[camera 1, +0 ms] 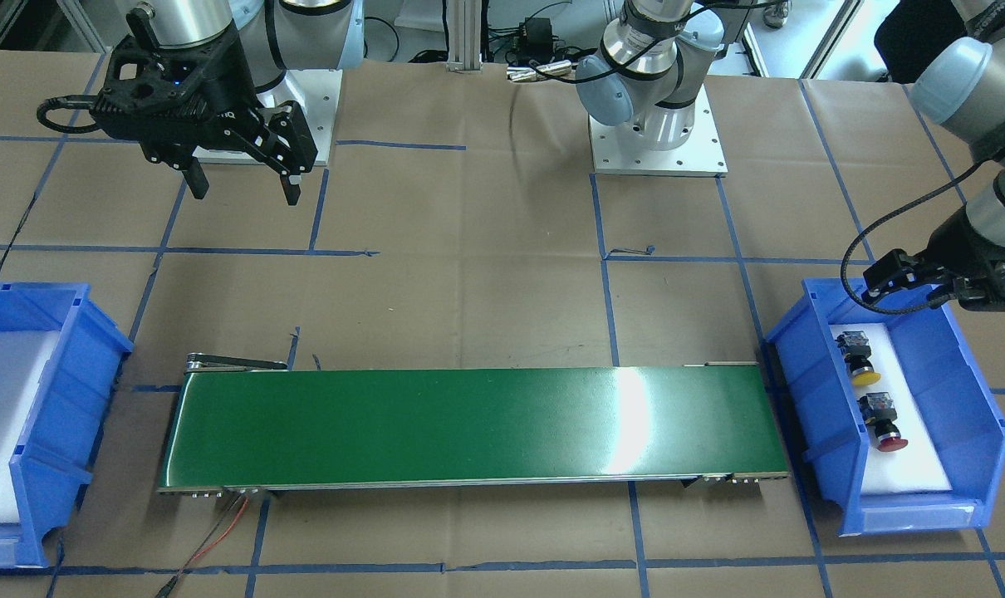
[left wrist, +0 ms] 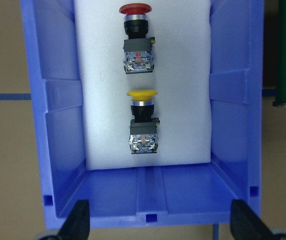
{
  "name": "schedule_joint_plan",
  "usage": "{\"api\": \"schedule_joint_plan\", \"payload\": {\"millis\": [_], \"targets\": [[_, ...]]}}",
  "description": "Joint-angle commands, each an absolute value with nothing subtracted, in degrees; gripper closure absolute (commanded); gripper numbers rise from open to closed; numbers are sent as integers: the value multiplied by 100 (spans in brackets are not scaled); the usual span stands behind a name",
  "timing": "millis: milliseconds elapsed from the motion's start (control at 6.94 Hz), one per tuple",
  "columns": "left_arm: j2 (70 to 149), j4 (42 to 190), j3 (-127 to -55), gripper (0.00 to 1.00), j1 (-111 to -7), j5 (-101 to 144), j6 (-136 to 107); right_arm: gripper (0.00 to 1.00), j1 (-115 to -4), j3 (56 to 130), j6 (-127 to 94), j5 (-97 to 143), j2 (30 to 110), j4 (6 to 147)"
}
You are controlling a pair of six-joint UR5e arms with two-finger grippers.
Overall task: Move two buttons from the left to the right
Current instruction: 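Move the left gripper down into its bin over the yellow button, then close the left gripper on the yellow button and lift it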
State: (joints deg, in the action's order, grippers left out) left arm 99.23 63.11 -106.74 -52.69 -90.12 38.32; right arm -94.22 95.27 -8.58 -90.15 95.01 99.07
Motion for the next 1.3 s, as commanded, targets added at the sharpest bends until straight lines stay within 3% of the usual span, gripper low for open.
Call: {"api": "schedule_joint_plan", "payload": {"millis": [0, 1008, 1152], "targets": [[10430, 5444, -11003, 1, -5273, -9000, 3832, 0, -9422, 9527, -861, -9018, 9501, 9923], [11030, 4473, -11364, 1, -5317, -9009, 3797, 0, -9422, 9527, -861, -9009, 9501, 9923], [11004, 4508, -11356, 19, -5317, -9000, 3797, 0, -9422, 9519, -861, -9009, 9501, 9932]]}}
